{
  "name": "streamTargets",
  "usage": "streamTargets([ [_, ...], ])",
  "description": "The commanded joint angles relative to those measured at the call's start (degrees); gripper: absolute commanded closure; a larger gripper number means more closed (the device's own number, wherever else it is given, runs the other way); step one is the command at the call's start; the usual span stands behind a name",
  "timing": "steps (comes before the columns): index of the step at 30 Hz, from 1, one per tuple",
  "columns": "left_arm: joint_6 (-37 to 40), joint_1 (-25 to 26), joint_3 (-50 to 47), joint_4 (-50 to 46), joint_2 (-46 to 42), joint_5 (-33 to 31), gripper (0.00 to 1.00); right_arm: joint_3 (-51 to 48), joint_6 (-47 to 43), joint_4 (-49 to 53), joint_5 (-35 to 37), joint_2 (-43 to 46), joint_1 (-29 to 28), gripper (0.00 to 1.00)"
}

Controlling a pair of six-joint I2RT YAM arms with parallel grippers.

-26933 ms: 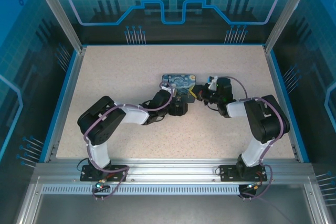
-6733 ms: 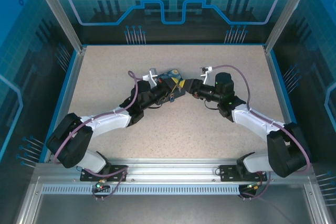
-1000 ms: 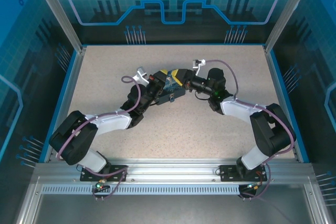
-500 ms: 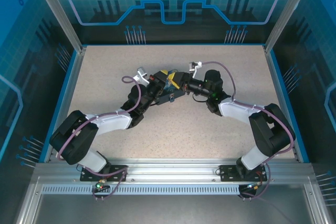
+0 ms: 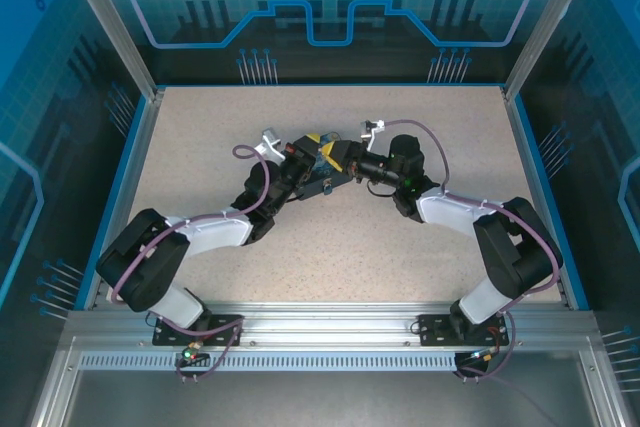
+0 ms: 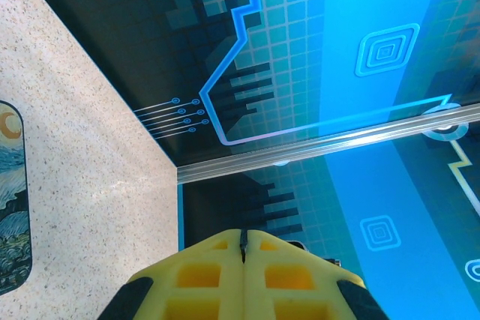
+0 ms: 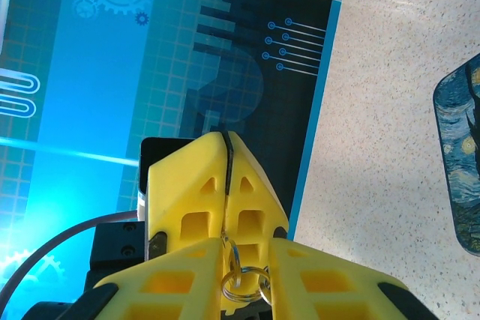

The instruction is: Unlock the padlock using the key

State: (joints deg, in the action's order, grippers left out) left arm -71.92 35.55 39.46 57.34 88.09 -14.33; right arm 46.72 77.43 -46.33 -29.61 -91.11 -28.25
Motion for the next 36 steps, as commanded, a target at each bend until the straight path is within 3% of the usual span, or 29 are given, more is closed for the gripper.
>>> streamTargets([
  [1, 0.5, 0.6, -0.4, 3.3, 0.5, -0.7, 1.0, -0.1, 0.1, -0.1, -0.4, 0.2, -0.8, 0.78],
  [18, 0.3, 0.6, -0.8, 3.7, 0.6, -0.4, 1.0, 1.7, 0.3, 0.4, -0.4, -0.4, -1.3, 0.82],
  [23, 0.3, 0.6, -0.9, 3.8, 0.9, -0.3, 1.0, 2.2, 0.4, 0.3, -0.7, -0.4, -1.2, 0.74],
  [30, 0.3, 0.6, -0.7, 3.8, 1.2, -0.3, 1.0, 2.3, 0.4, 0.4, -0.7, -0.4, -1.2, 0.72],
  [36, 0.4, 0.5, -0.7, 3.7, 1.0, -0.3, 1.0, 2.6, 0.5, 0.7, -0.8, -0.7, -1.3, 0.8],
])
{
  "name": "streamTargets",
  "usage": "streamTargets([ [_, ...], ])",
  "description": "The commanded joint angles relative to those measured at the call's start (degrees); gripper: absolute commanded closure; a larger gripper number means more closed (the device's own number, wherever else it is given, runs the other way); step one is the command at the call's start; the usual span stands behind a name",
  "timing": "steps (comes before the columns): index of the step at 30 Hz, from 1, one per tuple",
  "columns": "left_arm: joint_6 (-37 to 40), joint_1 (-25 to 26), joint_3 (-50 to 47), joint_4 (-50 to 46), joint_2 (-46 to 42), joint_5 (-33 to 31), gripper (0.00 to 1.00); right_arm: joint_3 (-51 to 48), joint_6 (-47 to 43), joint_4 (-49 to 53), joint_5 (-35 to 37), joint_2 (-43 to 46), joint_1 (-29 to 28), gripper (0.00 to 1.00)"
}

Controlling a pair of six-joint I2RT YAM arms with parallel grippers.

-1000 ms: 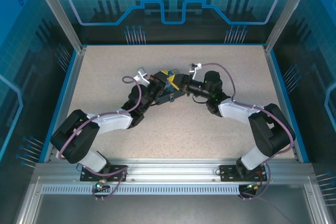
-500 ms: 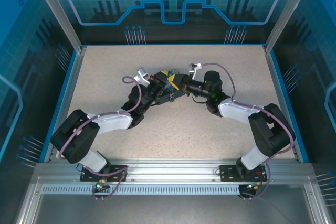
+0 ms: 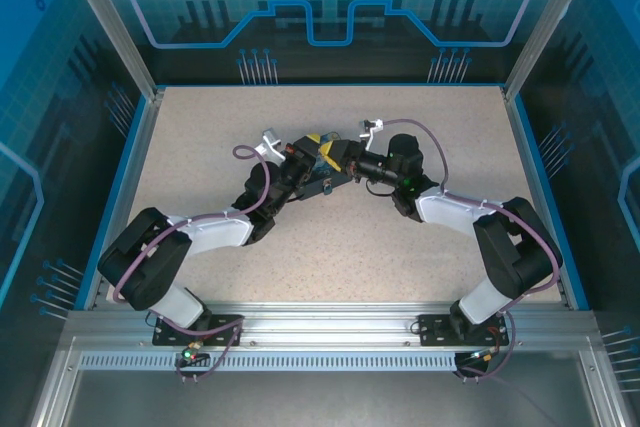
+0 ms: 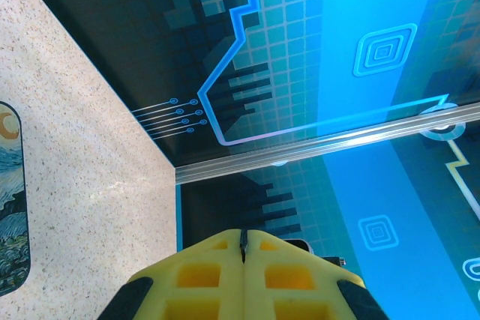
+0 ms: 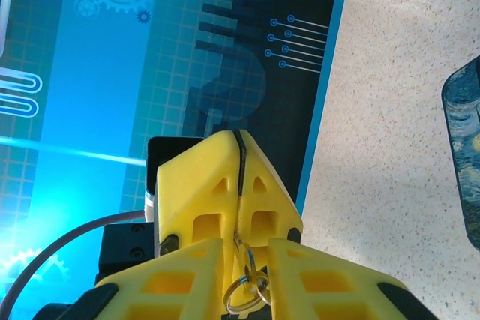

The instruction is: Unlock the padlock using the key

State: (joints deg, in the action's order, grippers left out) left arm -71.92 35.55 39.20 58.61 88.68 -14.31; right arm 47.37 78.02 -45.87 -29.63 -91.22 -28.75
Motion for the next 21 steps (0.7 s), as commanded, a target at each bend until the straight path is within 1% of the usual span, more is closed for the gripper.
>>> streamTargets([
  [1, 0.4, 0.6, -0.5, 2.4, 0.5, -0.4, 1.0, 1.8, -0.1, 0.2, -0.7, -0.6, -0.8, 0.81],
  [6, 0.6, 0.6, -0.4, 2.4, 0.5, -0.4, 1.0, 1.4, -0.2, 0.2, -0.8, -0.5, -0.7, 0.86],
  [11, 0.6, 0.5, -0.4, 2.3, 0.7, -0.5, 1.0, 0.3, -0.2, -0.1, -0.7, 0.0, -0.3, 0.89],
  [13, 0.5, 0.6, -0.4, 2.4, 0.7, -0.4, 1.0, -0.3, -0.1, -0.3, -0.6, 0.2, 0.1, 0.88],
  [15, 0.5, 0.6, -0.4, 2.4, 0.8, -0.5, 1.0, -0.5, 0.0, -0.3, -0.6, 0.5, 0.4, 0.82],
  [18, 0.4, 0.6, -0.4, 2.6, 1.0, -0.4, 1.0, -0.4, 0.0, -0.2, -0.6, 0.6, 0.8, 0.79],
  [21, 0.2, 0.5, -0.5, 2.7, 1.1, -0.3, 1.0, -0.2, 0.0, -0.3, -0.7, 0.5, 0.9, 0.79],
])
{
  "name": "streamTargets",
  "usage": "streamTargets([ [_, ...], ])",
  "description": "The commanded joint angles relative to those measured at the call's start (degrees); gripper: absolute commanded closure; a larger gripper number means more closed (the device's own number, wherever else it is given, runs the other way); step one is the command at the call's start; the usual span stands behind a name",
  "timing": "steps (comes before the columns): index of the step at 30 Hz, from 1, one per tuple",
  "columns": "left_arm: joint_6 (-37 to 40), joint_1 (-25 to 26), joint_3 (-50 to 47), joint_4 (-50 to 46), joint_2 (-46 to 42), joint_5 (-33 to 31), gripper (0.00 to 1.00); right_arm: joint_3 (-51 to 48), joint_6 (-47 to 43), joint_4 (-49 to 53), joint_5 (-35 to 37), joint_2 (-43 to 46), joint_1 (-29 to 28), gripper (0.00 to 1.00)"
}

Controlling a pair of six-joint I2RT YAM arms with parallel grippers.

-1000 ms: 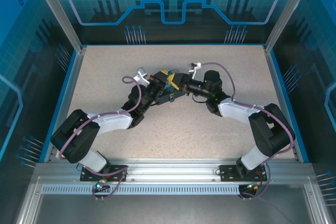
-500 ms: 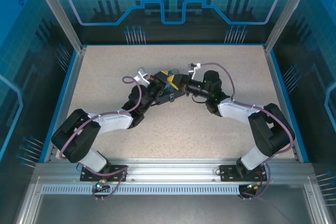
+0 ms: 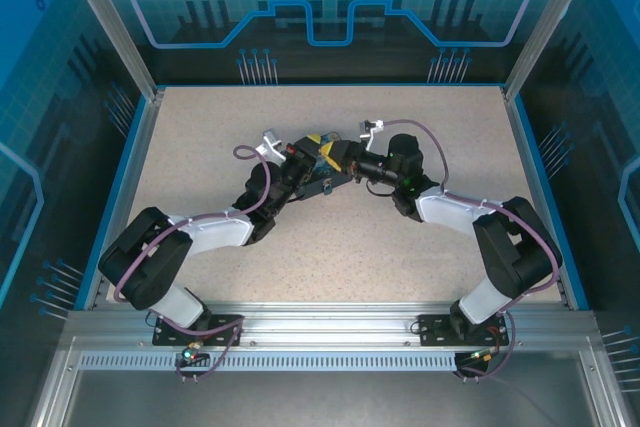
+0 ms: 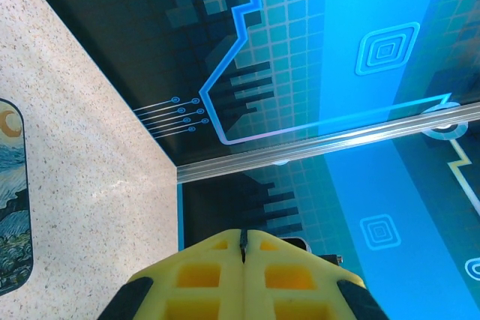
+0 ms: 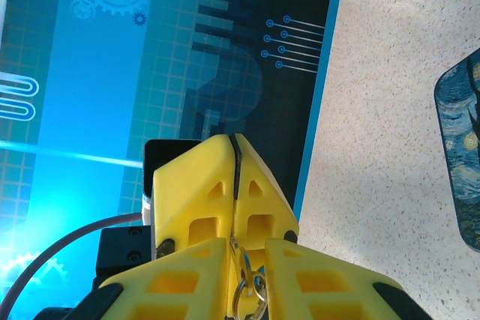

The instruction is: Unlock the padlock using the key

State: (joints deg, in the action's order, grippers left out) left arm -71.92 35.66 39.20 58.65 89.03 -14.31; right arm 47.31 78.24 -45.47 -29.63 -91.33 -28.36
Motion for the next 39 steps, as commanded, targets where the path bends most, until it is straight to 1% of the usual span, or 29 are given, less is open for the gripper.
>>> streamTargets([
  [1, 0.2, 0.4, -0.6, 2.9, 0.8, -0.3, 1.0, -0.1, -0.1, -0.7, -0.6, 0.6, 0.5, 0.8],
  [6, 0.1, 0.5, -0.6, 2.9, 0.8, -0.4, 1.0, -0.2, 0.3, -1.1, -0.6, 0.3, 0.6, 0.84],
  [15, 0.1, 0.5, -0.9, 2.9, 0.6, -0.7, 1.0, -0.5, 0.7, -1.7, -0.6, 0.1, 0.7, 0.95],
  [18, 0.0, 0.8, -1.4, 3.2, 0.2, -1.2, 1.0, -0.7, 0.9, -1.7, -0.3, 0.2, 1.1, 1.0],
  [28, 0.4, 1.5, -1.7, 2.2, -0.4, -1.5, 1.0, -1.1, 0.9, -2.6, -0.5, 0.3, 1.7, 1.0],
  [29, 0.6, 1.5, -1.5, 2.0, -0.5, -1.3, 0.95, -1.4, 0.8, -2.6, -0.5, 0.4, 1.8, 1.0],
  [32, 2.0, 1.2, -0.9, -0.7, -1.9, -1.2, 0.7, -2.6, 0.4, -2.7, -0.4, 0.9, 2.5, 1.0],
  [34, 3.4, 0.6, -0.4, -5.1, -3.8, -0.8, 0.49, -3.7, 0.2, -2.9, -0.4, 1.1, 3.3, 1.0],
  [38, 7.0, -0.6, 1.3, -16.2, -8.5, -0.8, 0.13, -4.9, 0.3, -3.6, -1.2, 0.6, 5.0, 1.0],
  [39, 8.2, -1.1, 1.9, -19.0, -9.5, -0.5, 0.02, -5.0, 0.2, -3.7, -1.7, 0.3, 5.5, 1.0],
])
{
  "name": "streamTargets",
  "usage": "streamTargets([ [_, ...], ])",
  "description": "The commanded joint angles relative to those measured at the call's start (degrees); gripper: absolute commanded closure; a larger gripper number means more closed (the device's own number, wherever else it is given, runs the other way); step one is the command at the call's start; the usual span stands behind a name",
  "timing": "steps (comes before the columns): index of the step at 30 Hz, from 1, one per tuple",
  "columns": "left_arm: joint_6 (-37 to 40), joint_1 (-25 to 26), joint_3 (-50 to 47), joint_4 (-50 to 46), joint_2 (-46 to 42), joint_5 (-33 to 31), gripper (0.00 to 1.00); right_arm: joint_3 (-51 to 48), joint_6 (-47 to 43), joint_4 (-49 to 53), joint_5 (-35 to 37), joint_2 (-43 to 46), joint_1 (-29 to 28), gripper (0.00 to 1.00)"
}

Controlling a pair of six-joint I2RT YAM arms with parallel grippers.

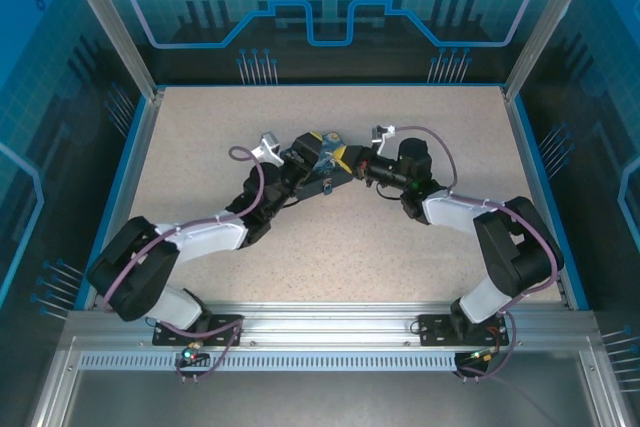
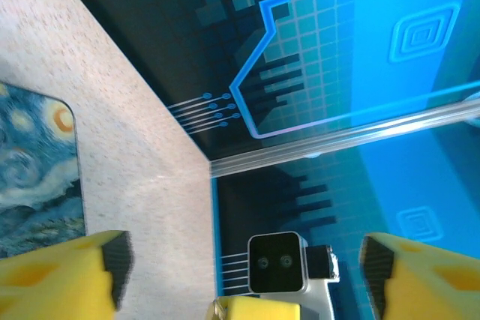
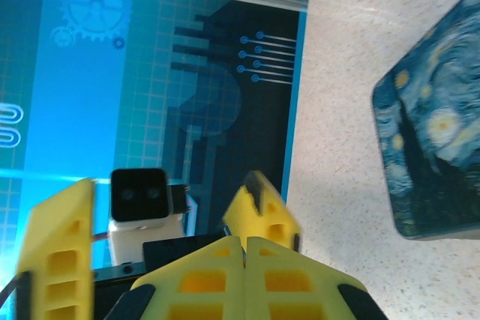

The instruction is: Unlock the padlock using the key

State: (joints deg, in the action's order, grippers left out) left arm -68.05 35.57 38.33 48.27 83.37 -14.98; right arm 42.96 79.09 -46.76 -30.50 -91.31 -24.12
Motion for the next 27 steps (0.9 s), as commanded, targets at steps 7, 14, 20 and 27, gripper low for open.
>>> streamTargets([
  [7, 11.9, -3.4, 6.5, -22.9, -7.5, 2.6, 0.01, -1.7, -2.6, -0.9, -3.2, -0.5, 5.0, 1.0],
  [14, 16.6, -4.8, 8.7, -29.5, -7.6, 5.4, 0.01, -1.1, -6.9, 7.3, -4.1, 2.0, 9.8, 1.0],
  [20, 23.0, -4.0, 12.9, -38.9, -5.3, 14.3, 0.01, 1.1, -9.0, 13.3, -4.8, 2.9, 12.6, 1.0],
  [27, 27.0, 0.8, 9.6, -40.7, -3.3, 15.1, 0.01, 3.8, -10.6, 16.8, -1.5, -1.3, 13.4, 1.0],
])
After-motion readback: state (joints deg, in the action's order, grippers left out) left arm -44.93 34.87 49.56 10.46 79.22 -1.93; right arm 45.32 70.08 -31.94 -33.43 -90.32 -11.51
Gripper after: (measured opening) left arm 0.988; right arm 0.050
